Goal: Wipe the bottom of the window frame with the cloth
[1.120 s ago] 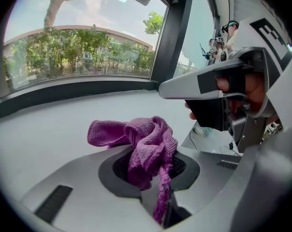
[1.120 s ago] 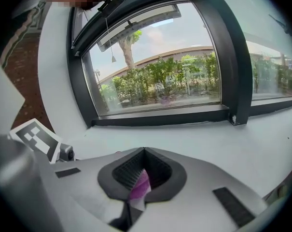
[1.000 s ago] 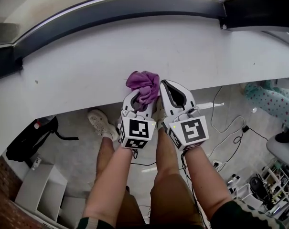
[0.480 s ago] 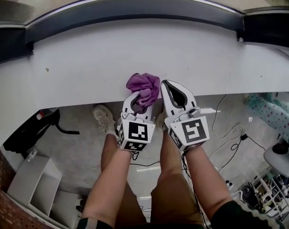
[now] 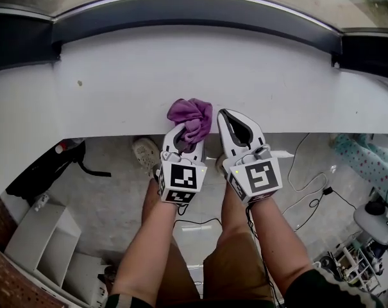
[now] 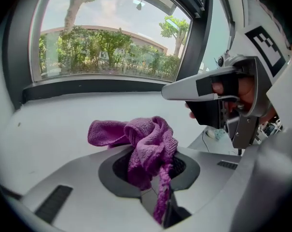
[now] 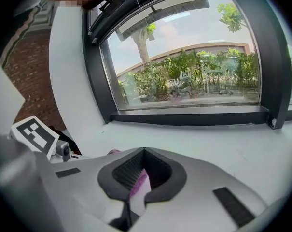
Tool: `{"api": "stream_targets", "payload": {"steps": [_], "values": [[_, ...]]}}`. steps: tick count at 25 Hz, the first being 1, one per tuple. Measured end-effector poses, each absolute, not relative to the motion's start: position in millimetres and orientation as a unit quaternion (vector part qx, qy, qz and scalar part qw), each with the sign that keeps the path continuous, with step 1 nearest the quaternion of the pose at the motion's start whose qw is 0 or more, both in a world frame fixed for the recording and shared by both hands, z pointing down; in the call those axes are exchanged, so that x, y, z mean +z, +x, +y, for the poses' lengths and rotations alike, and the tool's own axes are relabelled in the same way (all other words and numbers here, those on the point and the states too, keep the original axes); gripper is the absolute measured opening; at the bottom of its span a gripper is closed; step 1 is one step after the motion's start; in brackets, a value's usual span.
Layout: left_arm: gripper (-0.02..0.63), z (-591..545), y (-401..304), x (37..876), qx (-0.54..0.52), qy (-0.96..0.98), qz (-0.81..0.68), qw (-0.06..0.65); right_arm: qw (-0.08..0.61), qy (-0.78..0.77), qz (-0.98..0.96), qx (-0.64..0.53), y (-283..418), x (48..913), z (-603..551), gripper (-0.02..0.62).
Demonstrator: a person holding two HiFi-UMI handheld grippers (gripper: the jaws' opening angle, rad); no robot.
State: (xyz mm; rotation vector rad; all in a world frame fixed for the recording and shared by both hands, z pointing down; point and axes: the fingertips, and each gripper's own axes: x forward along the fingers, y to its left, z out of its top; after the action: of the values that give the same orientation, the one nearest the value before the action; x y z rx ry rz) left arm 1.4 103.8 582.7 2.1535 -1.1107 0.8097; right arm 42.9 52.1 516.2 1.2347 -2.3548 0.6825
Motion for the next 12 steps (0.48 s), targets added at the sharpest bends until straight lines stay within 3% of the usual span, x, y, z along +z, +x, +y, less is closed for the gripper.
{"api": "stream_targets", "payload": {"steps": [12], "values": [[0.101, 99, -69, 585, 0.292, 0.792, -0.446, 0.297, 0.201, 0.410, -0.857, 0.240, -30, 518, 51, 0.014]]}}
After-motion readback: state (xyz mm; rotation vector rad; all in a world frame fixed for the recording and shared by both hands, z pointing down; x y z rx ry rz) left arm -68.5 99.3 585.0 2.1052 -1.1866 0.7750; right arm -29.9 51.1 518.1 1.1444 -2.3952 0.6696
